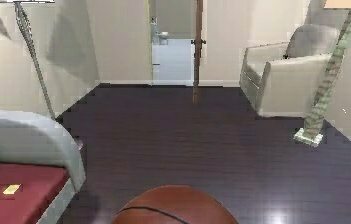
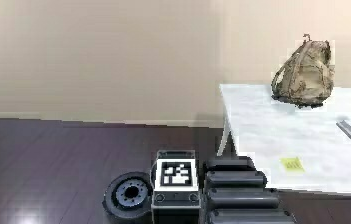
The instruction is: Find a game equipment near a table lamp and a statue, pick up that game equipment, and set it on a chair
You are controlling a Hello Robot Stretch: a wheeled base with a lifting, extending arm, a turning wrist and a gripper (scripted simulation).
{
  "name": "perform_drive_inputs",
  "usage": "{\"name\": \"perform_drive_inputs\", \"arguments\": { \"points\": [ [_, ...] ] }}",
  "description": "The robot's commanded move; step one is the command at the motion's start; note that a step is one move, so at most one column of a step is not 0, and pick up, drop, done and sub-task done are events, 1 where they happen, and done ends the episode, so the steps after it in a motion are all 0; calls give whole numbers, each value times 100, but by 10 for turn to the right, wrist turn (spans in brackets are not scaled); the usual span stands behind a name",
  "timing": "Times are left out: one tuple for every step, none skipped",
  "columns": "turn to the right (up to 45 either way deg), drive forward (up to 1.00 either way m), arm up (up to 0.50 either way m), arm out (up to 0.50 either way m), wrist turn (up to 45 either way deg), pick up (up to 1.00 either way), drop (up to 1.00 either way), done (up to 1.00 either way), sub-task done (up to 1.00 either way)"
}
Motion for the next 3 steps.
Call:
{"name": "perform_drive_inputs", "arguments": {
  "points": [
    [0, 100, 0, 0, 0, 0, 0, 0, 0],
    [-30, 0, 0, 0, 0, 0, 0, 0, 0],
    [0, 100, 0, 0, 0, 0, 0, 0, 0]
  ]
}}
